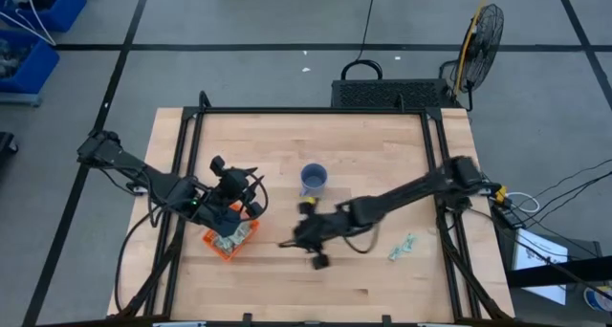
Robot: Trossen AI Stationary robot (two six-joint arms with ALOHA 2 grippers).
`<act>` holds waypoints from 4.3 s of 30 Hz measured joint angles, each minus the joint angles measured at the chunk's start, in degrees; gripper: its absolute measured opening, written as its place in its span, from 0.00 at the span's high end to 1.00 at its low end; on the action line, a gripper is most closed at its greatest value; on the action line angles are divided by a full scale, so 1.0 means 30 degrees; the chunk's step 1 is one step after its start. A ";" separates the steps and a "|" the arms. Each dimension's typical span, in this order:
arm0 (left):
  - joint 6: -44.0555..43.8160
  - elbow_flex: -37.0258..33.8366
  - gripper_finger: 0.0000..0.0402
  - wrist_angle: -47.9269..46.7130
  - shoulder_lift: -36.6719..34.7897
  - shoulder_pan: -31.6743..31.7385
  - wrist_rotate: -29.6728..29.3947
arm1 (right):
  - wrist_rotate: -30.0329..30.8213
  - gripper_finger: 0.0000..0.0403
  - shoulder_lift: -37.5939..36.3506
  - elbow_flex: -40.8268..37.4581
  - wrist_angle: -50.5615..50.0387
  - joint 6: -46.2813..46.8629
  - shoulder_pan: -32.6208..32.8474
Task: Pick and place Stevia / Truvia into bins
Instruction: Put the green stevia packet into the orange basket
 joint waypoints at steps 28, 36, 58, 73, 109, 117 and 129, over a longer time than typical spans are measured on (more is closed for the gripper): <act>-0.0404 0.0000 0.68 0.0212 0.0080 0.2381 0.0495 | -0.2517 0.64 -1.4051 -1.8620 -0.8221 2.5405 0.7281; -0.0361 0.0000 0.68 0.0114 0.0080 0.2555 0.1166 | -0.2438 0.80 -1.4025 -1.8666 -0.7943 2.4466 0.7261; -0.0046 0.0000 0.68 0.0080 0.0073 0.2527 0.0956 | 0.4485 0.98 -0.7006 -1.4482 1.6790 0.3052 0.1949; 0.1122 0.0000 0.68 0.1042 0.0066 0.1919 -0.0140 | 0.1960 0.93 0.5531 -0.0221 1.6053 -0.4655 -0.2308; 0.1097 0.0000 0.68 0.0853 0.0066 -0.0964 -0.0186 | 0.1085 0.68 -0.1950 -0.0271 -0.8153 0.6127 0.2179; 0.1118 0.0000 0.68 0.0889 0.0066 -0.0931 -0.0251 | 0.2441 0.68 -0.5418 -0.6518 -0.8997 1.7140 0.5670; 0.1742 0.0000 0.68 0.1073 0.0066 0.0401 -0.0539 | 0.0022 0.68 -0.6317 -1.0704 -0.7985 2.1878 0.6935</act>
